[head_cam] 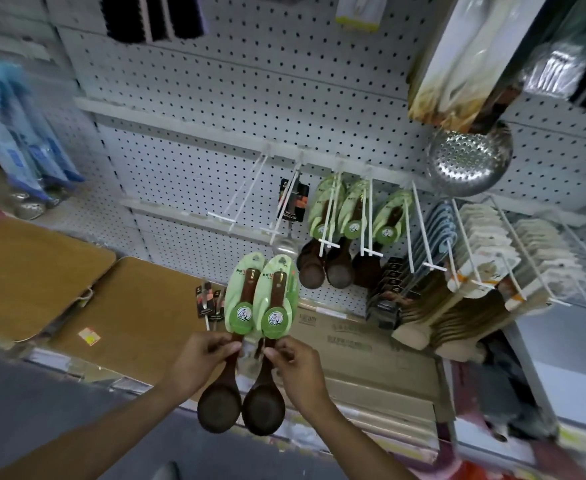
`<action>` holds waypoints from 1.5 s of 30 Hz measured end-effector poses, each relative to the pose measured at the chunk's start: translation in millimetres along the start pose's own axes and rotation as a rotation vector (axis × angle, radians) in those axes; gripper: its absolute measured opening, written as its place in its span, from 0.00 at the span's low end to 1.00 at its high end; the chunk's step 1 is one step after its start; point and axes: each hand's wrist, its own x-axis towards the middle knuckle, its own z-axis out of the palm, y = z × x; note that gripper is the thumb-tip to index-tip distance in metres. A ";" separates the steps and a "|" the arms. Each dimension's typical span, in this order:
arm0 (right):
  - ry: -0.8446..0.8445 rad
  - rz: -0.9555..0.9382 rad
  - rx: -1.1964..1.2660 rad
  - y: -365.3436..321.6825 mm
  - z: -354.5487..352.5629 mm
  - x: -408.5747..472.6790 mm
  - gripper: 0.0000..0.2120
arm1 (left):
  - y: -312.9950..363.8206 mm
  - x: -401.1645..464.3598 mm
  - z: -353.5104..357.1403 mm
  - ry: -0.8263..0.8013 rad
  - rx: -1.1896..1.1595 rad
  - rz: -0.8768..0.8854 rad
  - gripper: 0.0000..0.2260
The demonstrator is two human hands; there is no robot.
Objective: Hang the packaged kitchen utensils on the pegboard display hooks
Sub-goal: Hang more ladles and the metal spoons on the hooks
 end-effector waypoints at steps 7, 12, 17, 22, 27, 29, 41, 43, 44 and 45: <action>0.058 0.019 0.059 -2.3 -34.5 -3.6 0.10 | 36.1 9.2 24.7 -0.025 0.007 0.053 0.21; 0.086 0.012 0.077 -2.1 -53.5 -8.3 0.05 | 40.8 17.7 34.0 -0.050 -0.020 0.077 0.13; 0.135 0.013 0.121 -1.0 -66.9 -17.3 0.05 | 39.6 18.6 43.3 -0.110 0.027 0.094 0.07; 0.167 0.002 0.098 3.9 -79.3 -25.5 0.06 | 41.2 18.1 52.1 -0.153 0.071 0.088 0.05; 0.191 -0.011 0.118 8.0 -88.7 -34.6 0.06 | 46.3 18.5 63.1 -0.189 -0.010 0.071 0.04; 0.192 -0.012 0.114 10.8 -90.6 -37.4 0.06 | 47.8 16.1 66.5 -0.192 -0.029 0.085 0.04; 0.211 0.036 0.120 18.7 -92.3 -43.4 0.07 | 45.9 27.9 66.8 -0.145 -0.051 0.073 0.04; 0.208 0.040 0.123 18.0 -92.9 -43.5 0.07 | 47.6 33.1 67.6 -0.131 -0.035 0.072 0.04; 0.210 0.043 0.127 18.1 -93.6 -43.2 0.07 | 48.3 35.7 68.4 -0.132 -0.028 0.067 0.04; 0.216 0.044 0.127 18.3 -94.4 -42.7 0.07 | 48.7 38.0 69.3 -0.134 -0.023 0.060 0.04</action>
